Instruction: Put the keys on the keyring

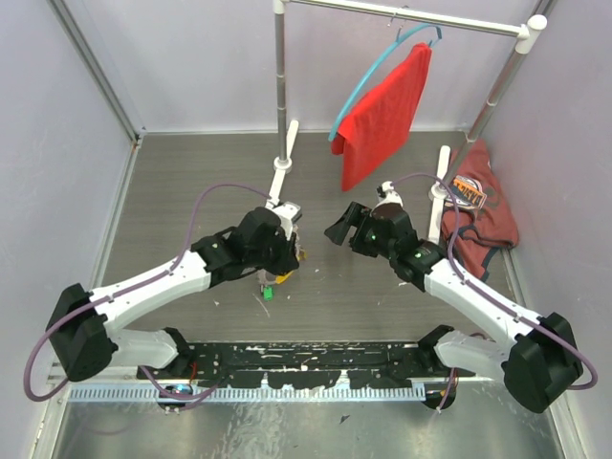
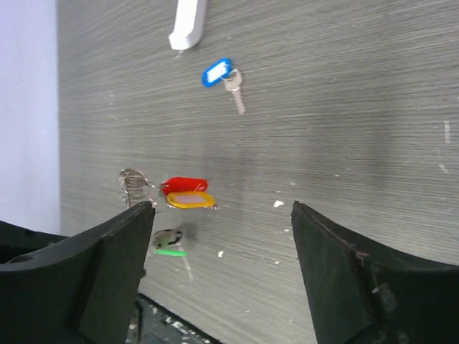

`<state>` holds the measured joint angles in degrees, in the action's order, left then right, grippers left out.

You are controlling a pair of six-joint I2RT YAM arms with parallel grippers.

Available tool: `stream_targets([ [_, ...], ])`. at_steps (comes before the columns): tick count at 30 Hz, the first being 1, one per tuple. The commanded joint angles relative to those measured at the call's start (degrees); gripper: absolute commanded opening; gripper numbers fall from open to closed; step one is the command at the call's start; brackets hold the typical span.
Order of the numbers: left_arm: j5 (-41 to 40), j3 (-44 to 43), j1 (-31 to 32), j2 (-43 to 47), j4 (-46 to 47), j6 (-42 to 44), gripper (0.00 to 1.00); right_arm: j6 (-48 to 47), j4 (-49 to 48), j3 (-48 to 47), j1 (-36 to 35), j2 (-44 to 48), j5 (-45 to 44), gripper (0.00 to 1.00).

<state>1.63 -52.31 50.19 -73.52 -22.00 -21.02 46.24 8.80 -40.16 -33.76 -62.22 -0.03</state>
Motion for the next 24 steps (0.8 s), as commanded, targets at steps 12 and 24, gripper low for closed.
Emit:
stream_targets([
  [12,-10.7,-8.0,7.6,1.2,7.5,6.8,0.13,1.7,0.3,-7.6,-0.2,5.8,11.6,0.59],
  [24,-11.4,-9.4,9.3,0.3,9.4,8.1,0.13,4.5,-5.3,-6.5,-0.2,5.1,15.9,0.46],
])
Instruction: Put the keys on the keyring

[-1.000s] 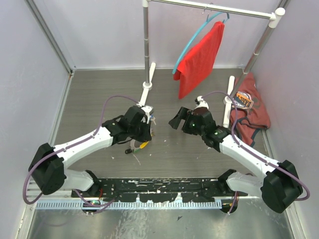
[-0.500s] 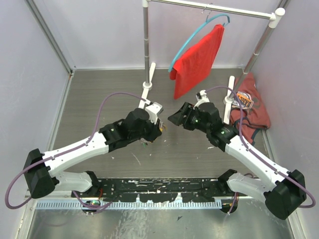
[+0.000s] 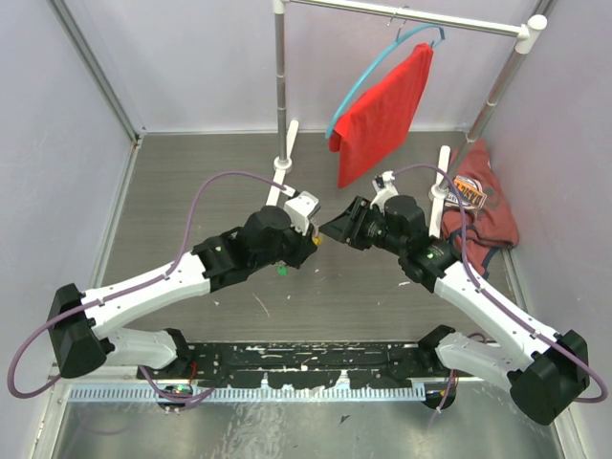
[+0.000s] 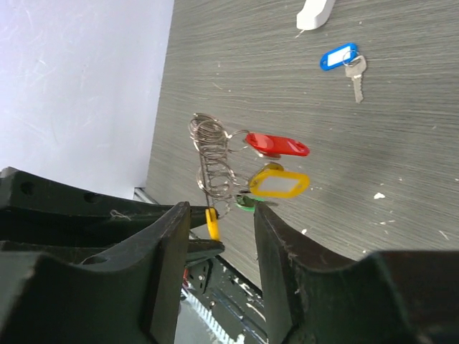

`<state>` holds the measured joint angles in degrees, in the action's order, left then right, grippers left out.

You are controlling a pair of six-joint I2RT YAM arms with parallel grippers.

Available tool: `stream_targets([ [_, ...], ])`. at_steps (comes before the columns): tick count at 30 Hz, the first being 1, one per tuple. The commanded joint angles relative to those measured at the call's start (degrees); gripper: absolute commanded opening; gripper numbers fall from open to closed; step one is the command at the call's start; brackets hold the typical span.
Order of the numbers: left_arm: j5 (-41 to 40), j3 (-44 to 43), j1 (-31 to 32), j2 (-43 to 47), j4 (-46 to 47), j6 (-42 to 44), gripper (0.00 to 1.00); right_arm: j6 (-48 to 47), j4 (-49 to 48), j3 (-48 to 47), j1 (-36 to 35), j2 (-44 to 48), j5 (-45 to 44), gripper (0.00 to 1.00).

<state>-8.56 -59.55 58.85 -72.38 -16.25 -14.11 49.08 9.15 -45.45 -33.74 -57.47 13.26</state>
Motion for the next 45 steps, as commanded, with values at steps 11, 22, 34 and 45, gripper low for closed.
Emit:
stream_targets([
  [11,-2.4,-2.6,1.3,-1.9,4.0,1.0,0.12,1.5,-5.5,-1.1,-0.3,-0.7,3.6,0.37],
  [22,-3.2,-3.5,1.7,-1.6,4.2,1.6,0.12,1.2,-5.4,-1.0,-0.5,-2.1,4.2,0.33],
  [34,-3.6,-4.1,2.5,-1.2,4.5,2.1,0.11,1.4,-6.4,-1.0,-0.8,-3.6,5.2,0.27],
  [45,-3.9,-4.1,2.6,-1.3,4.6,2.3,0.12,0.7,-6.3,-1.7,-0.9,-4.4,5.6,0.02],
])
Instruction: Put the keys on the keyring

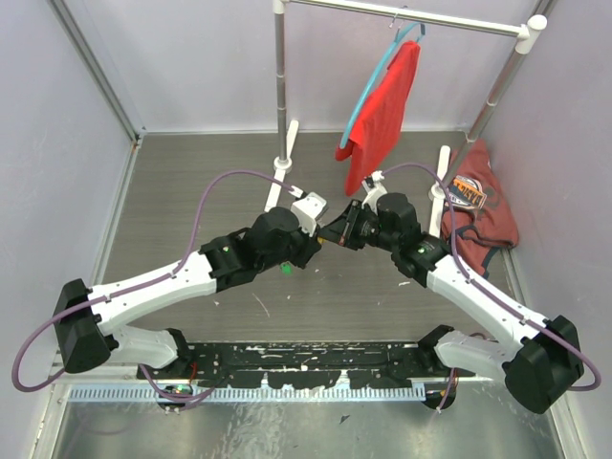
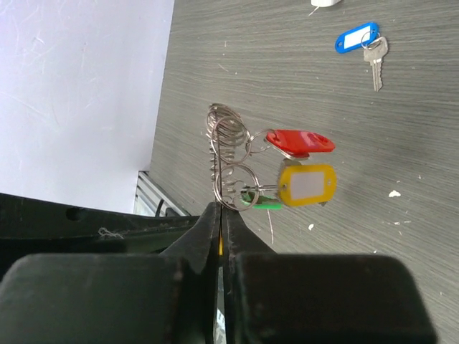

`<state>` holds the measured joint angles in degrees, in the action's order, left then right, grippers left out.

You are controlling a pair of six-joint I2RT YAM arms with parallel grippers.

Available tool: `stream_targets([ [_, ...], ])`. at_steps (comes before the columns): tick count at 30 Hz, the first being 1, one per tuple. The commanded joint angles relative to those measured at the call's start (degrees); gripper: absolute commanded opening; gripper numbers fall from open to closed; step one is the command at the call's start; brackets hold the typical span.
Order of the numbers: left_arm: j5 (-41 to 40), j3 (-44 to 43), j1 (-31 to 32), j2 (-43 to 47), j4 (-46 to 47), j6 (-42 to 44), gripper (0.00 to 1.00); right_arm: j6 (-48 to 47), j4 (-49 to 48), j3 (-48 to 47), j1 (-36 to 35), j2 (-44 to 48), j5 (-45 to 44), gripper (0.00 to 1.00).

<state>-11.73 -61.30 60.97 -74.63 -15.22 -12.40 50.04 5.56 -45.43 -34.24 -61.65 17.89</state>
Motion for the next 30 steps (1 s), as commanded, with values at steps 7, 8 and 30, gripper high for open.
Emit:
stream_targets([
  [7,-1.0,-1.6,0.5,4.2,3.4,-0.1,0.56,-8.6,1.1,-5.6,-0.4,0.2,-2.4,0.01],
  [8,-1.0,-1.6,0.5,4.9,2.9,-0.3,0.63,-11.2,2.7,-6.7,-0.3,0.5,-4.1,0.01],
  [30,10.3,-9.0,0.5,24.1,-3.6,14.0,0.87,-52.2,4.3,-20.3,-0.4,11.9,21.9,0.01],
])
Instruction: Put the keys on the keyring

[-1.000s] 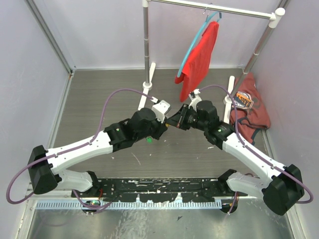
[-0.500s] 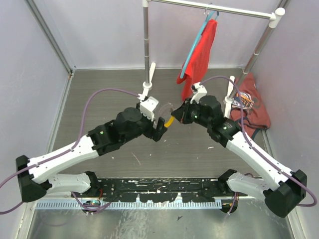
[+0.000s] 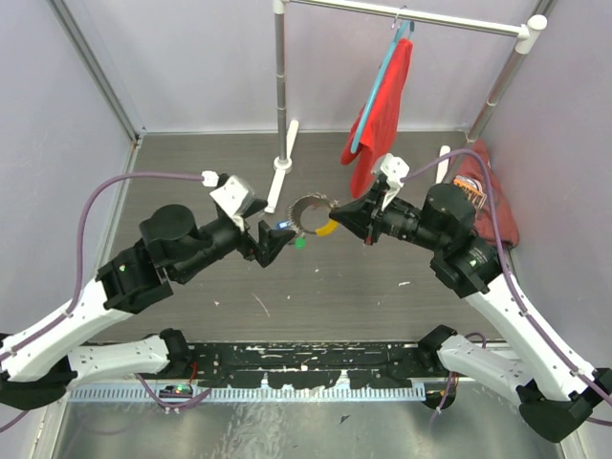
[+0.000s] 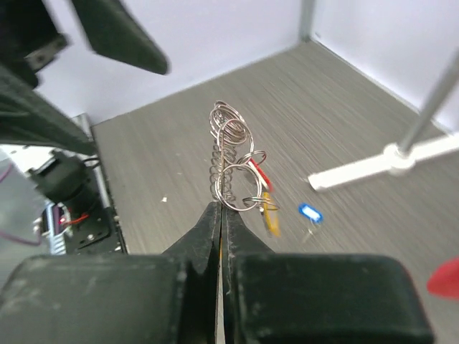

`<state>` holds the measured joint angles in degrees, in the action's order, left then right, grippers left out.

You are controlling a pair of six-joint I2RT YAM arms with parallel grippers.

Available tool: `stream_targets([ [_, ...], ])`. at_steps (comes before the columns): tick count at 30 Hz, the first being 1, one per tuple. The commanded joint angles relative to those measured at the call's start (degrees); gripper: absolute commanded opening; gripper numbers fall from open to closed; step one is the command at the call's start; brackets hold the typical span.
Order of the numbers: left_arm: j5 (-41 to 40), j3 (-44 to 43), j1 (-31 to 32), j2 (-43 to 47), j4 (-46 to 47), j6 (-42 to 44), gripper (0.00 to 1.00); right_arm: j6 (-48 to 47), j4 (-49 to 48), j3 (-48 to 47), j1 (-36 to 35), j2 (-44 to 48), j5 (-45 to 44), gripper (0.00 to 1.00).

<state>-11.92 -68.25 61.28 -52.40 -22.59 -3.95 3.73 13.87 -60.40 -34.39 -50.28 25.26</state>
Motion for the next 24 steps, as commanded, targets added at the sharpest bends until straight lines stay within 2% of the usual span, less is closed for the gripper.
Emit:
stream_targets([
  [1,12.6,-2.3,0.2,2.3,4.1,6.2,0.87,-5.8,-4.8,-5.7,-0.2,0.8,14.8,0.01],
  [4,16.2,-3.6,0.2,3.0,3.7,7.7,0.87,-5.9,-8.9,-5.2,-0.2,2.2,15.2,0.01],
  [9,14.9,-4.5,0.2,3.4,2.8,8.9,0.87,-4.4,-12.2,-5.4,-0.2,3.1,19.2,0.01],
  [15,18.2,-6.4,0.2,0.7,3.0,9.0,0.72,-3.3,-12.6,-6.4,-0.2,1.5,24.2,0.01],
  [20,21.2,-10.1,0.2,-1.8,0.5,10.5,0.61,-5.4,-9.0,-8.1,-0.2,0.7,27.8,0.01],
  [24,25.3,-10.5,0.2,-2.3,0.0,11.3,0.57,-4.9,-8.8,-8.6,-0.2,0.9,28.3,0.01],
])
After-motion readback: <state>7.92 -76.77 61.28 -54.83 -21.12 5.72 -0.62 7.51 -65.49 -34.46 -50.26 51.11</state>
